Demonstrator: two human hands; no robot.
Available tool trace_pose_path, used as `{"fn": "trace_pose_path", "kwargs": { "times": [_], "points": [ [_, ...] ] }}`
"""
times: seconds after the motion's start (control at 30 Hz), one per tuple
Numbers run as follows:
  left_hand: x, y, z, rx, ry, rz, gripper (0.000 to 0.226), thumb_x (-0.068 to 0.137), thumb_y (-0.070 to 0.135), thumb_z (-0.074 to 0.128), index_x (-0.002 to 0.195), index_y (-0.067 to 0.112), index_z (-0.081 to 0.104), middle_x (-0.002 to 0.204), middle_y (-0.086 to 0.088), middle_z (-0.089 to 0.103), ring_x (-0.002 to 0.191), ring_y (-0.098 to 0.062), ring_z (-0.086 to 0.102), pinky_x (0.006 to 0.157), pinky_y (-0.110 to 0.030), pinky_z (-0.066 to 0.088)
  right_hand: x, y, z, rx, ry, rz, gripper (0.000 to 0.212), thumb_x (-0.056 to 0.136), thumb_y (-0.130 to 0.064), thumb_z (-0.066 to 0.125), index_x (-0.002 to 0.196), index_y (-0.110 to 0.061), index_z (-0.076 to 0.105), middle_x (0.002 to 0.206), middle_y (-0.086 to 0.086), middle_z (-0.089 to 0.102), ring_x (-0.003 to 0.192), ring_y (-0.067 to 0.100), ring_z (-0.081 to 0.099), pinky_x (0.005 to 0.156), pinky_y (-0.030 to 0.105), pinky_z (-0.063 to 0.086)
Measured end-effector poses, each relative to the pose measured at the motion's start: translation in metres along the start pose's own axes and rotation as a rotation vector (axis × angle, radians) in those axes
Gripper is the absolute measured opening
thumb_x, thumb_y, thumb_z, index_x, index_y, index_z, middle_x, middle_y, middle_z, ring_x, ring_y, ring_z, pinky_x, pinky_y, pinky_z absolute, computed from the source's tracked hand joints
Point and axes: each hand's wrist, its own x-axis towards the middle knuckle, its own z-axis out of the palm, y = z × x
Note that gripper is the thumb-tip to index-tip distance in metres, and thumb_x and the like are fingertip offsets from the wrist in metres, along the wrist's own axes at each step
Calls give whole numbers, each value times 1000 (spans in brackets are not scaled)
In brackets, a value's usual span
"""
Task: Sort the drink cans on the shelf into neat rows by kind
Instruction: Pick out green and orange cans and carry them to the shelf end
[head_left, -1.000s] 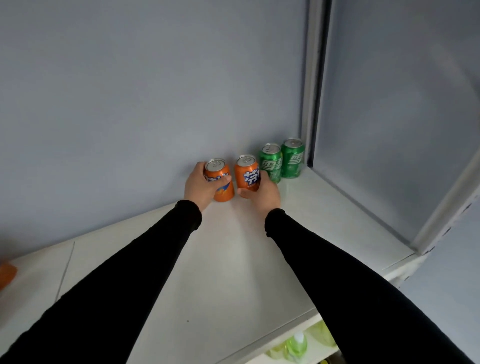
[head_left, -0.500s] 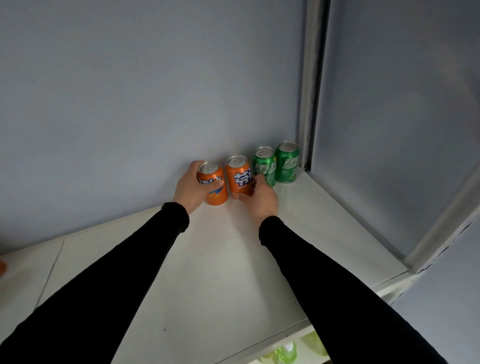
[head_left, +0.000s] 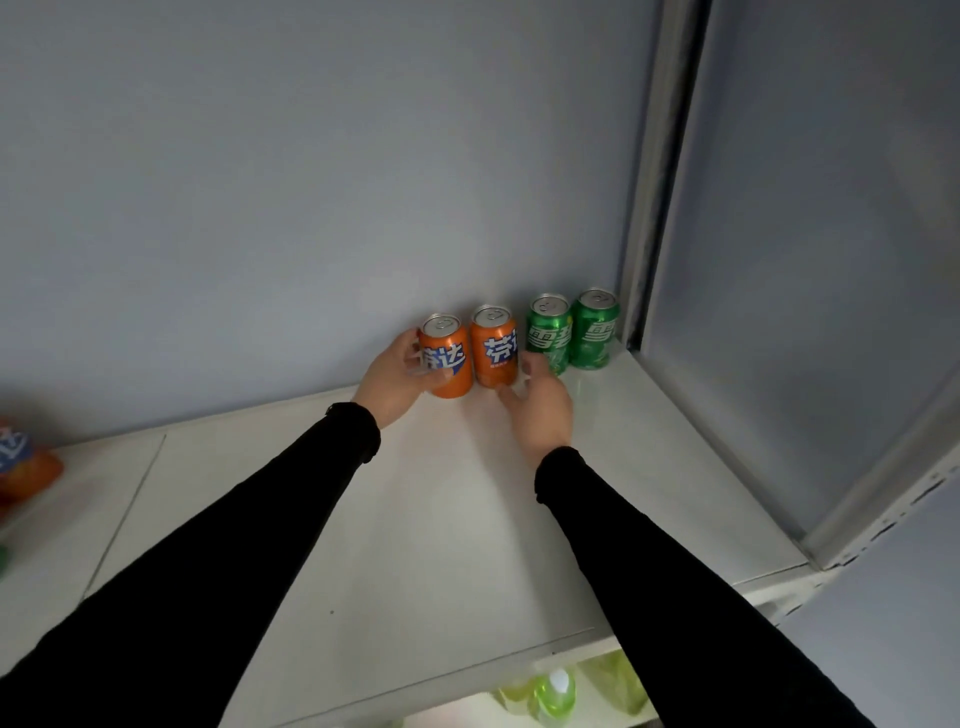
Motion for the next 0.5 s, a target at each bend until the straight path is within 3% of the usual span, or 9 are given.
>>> {"fn": "trace_pose_path", "kwargs": {
  "times": [0.17,0.33,0.5],
  "points": [
    [-50,-18,-29,134,67,-50,61,89,24,76,143,15,51,138,-1,56,126,-20,54,106,-36,44,-32,-18,-1,-132,-85,-244,32,87,-21,69,117,-18,60,118,2,63,110,26,55,86,36,48],
    [-116,-41,-73,448,146,-11,43,94,31,67,135,21,58,136,1,59,127,-20,51,104,-31,38,-62,-54,20,-291,-258,-420,36,88,-31,68,121,-18,61,123,6,62,116,28,52,93,37,45],
    [-188,-76,-129,567,234,-61,41,96,36,63,135,24,58,134,3,58,124,-20,49,100,-27,37,-103,-101,61,-349,-371,-554,38,91,-36,65,125,-21,60,122,4,62,114,28,53,90,36,40]
  ]
}}
